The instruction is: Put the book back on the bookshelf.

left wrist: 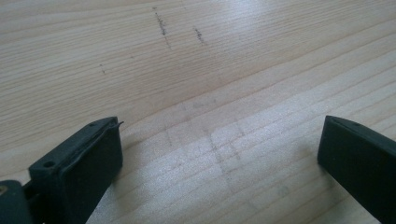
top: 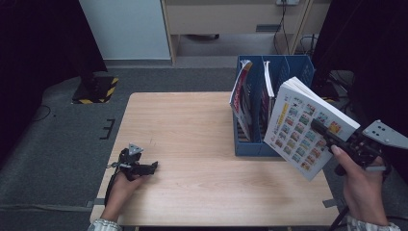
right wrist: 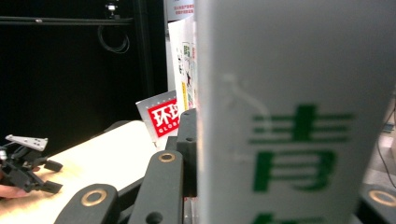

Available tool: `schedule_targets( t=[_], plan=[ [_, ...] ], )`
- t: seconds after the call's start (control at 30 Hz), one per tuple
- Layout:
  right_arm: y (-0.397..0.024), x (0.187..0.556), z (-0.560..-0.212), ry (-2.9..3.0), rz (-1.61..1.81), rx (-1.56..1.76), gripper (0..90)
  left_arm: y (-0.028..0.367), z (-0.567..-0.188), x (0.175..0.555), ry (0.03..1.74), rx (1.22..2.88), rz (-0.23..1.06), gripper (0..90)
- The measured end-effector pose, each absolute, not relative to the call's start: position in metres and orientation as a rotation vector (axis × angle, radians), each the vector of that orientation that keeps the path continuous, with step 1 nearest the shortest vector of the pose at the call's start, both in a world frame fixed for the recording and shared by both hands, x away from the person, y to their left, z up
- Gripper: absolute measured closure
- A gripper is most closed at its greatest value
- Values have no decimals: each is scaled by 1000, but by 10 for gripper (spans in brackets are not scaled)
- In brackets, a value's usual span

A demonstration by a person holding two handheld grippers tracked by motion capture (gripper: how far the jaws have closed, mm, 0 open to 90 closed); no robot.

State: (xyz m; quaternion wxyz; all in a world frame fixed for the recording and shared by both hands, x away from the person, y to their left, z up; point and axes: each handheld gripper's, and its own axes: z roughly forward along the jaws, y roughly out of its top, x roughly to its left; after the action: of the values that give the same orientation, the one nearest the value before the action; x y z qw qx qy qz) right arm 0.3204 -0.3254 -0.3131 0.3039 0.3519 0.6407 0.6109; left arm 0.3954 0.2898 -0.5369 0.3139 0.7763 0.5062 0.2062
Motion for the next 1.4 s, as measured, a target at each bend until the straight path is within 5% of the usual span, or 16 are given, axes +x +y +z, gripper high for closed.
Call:
schedule_targets(
  t=[1.4],
  plan=[
    [-341, 381, -303, 1571, 1394, 1111, 739, 290, -537, 395, 1334, 2047, 543, 0]
  ],
)
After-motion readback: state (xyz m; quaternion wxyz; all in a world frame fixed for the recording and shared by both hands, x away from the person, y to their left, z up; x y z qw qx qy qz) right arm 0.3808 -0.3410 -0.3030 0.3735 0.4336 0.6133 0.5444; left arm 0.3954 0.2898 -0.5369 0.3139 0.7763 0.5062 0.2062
